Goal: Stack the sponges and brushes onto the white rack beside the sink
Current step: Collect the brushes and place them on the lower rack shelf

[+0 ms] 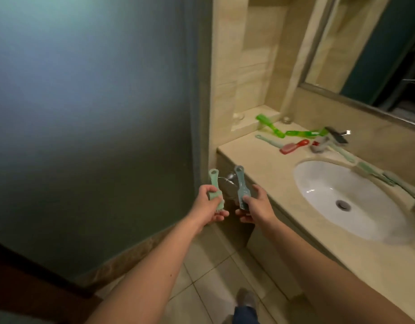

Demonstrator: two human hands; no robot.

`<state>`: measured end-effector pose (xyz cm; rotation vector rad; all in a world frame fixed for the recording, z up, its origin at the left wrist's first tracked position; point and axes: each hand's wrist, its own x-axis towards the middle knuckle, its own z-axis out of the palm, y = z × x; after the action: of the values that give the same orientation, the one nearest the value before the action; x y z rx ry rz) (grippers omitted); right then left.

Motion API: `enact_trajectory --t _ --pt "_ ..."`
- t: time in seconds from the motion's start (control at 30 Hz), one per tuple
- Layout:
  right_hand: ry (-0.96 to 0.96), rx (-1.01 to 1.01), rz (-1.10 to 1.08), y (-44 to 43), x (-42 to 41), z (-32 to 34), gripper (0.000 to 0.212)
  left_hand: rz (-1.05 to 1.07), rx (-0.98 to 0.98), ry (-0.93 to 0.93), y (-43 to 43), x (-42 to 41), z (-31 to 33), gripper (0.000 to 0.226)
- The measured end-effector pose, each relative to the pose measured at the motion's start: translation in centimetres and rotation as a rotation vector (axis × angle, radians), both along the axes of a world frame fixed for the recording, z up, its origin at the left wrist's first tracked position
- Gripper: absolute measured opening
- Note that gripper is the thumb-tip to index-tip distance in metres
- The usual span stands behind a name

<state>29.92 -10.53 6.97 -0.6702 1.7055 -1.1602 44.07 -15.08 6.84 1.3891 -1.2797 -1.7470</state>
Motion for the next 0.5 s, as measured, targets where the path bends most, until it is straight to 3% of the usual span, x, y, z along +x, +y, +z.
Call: enact_trajectory --t 0.1,0.17,0.5 --pt "-0.051 0.006 -0.097 2.0 -3.4 0.5 0.032 -0.106 -0.028 0.005 0.7 -3.3 1.3 0.042" --pt "-0.080 -0.010 -0.178 3.6 -5.8 0.7 0.026 -0.151 -0.036 -0.006 1.3 -5.9 1.8 0.047" --pt "-0.243 -0.025 -0.623 12.5 -18.2 0.3 0.015 -0.431 -0.129 -0.060 5.9 -21.4 1.3 0.023"
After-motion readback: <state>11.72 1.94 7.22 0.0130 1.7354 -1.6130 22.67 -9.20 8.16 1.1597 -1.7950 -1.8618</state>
